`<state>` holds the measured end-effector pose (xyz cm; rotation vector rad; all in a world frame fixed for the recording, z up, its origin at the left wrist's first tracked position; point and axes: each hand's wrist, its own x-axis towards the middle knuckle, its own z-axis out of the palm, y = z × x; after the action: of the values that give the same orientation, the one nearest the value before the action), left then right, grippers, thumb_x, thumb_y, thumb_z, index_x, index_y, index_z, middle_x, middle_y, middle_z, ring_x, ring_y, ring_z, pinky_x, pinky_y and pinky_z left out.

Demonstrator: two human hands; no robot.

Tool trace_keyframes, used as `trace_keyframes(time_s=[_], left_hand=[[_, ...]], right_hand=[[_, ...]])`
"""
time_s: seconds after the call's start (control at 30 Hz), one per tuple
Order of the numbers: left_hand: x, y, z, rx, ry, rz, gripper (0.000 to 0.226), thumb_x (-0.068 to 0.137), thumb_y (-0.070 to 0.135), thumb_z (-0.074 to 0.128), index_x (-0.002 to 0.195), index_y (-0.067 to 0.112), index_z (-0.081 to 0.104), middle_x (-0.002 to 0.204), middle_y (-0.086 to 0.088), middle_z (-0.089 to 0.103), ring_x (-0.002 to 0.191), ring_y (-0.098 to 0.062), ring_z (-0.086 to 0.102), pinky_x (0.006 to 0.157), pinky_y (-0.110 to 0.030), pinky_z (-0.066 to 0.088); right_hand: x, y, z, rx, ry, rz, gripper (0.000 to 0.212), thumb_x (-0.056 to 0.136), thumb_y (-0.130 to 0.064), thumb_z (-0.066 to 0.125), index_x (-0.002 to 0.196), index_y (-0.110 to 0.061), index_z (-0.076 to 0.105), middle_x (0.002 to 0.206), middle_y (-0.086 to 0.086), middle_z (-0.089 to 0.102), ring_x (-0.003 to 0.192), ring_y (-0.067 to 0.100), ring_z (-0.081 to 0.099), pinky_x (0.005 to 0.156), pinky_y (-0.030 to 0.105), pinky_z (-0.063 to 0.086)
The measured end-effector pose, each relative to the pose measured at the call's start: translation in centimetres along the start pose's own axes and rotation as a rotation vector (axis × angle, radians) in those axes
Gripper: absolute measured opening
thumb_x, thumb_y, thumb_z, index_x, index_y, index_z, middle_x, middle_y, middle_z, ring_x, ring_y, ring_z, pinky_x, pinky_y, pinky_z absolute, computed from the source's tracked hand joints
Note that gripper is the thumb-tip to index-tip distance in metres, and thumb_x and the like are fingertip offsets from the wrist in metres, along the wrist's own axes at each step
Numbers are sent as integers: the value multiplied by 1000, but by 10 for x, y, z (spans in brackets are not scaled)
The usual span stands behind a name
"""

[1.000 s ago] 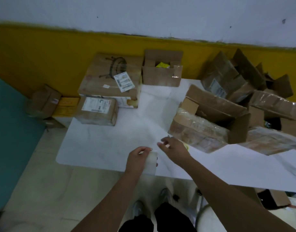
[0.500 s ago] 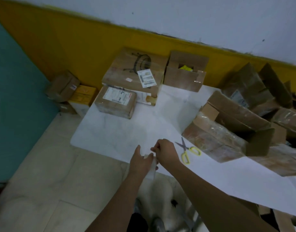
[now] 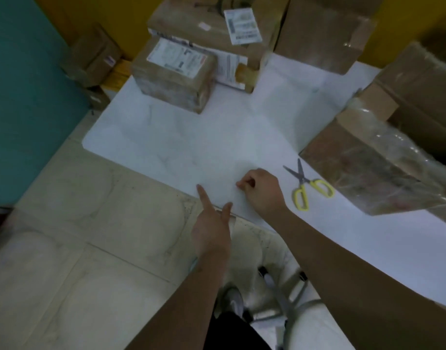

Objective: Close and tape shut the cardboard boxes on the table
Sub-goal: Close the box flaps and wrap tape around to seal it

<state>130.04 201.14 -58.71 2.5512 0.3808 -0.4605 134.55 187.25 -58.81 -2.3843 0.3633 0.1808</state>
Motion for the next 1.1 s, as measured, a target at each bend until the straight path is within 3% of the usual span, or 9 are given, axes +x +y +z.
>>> trace_keyframes(time_s=[0.13, 0.2, 0.3, 0.47, 0.6, 0.7, 0.9, 1.03, 1.1], left_hand=[[1, -10, 4, -37, 159, 118, 77, 91, 57, 54, 151, 18, 26, 129, -13, 53, 105, -29, 59, 74, -36, 49], [5, -11, 7, 148, 332, 267, 57, 86, 49, 65, 126, 11, 52, 114, -14, 53, 100, -31, 54, 74, -39, 49], [20, 1, 11, 351, 364, 556, 21, 84, 30, 65, 95, 13, 58, 92, -8, 57, 84, -27, 55, 68, -38, 45], [52, 30, 25, 512, 345, 760, 13, 83, 21, 67, 77, 12, 59, 76, -8, 57, 72, -27, 55, 60, -35, 42], [65, 49, 31, 549, 345, 750, 13, 84, 19, 63, 83, 6, 60, 90, -15, 56, 80, -32, 54, 66, -39, 45], [45, 73, 26, 360, 309, 697, 27, 92, 29, 43, 90, 7, 57, 101, -16, 50, 91, -34, 50, 75, -43, 46], [-47, 197, 7, -48, 345, 1176, 16, 93, 20, 46, 96, 8, 57, 105, -15, 53, 96, -28, 48, 84, -38, 41], [-66, 272, 15, 6, 178, 1290, 26, 92, 27, 33, 98, 16, 55, 107, -5, 52, 94, -19, 49, 80, -32, 42], [-58, 287, 34, 165, 159, 1318, 32, 93, 29, 32, 107, 18, 58, 113, -3, 54, 102, -20, 52, 87, -33, 43]], right_hand=[[-2, 5, 8, -239, 62, -277, 23, 94, -30, 62, 89, -8, 60, 98, 7, 55, 84, 24, 57, 66, 37, 47], [-4, 12, 8, -371, 167, -314, 33, 90, -39, 64, 100, -8, 58, 108, 9, 53, 85, 28, 56, 60, 36, 45], [1, 18, 3, -412, 267, -181, 66, 80, -56, 68, 121, -7, 53, 120, 12, 51, 93, 32, 52, 69, 41, 49], [-7, 27, 2, -337, 298, -221, 35, 89, -23, 63, 120, -8, 54, 118, 12, 52, 95, 32, 56, 75, 46, 53], [-28, 42, -28, -207, 434, -235, 26, 92, -9, 55, 118, -6, 60, 115, 11, 57, 95, 31, 60, 74, 42, 54], [-55, 42, -72, -193, 511, -353, 28, 88, 2, 56, 114, -4, 64, 109, 12, 62, 95, 31, 60, 80, 38, 51], [-109, 74, -181, -409, 922, -328, 27, 92, -1, 55, 117, -1, 66, 115, 17, 64, 103, 31, 54, 89, 40, 45], [-120, 126, -208, -630, 770, -115, 48, 93, -1, 51, 141, -5, 50, 141, 13, 53, 131, 28, 50, 113, 39, 32], [-121, 140, -202, -715, 732, -128, 57, 87, 0, 40, 143, -5, 48, 145, 11, 51, 134, 25, 49, 118, 38, 25]])
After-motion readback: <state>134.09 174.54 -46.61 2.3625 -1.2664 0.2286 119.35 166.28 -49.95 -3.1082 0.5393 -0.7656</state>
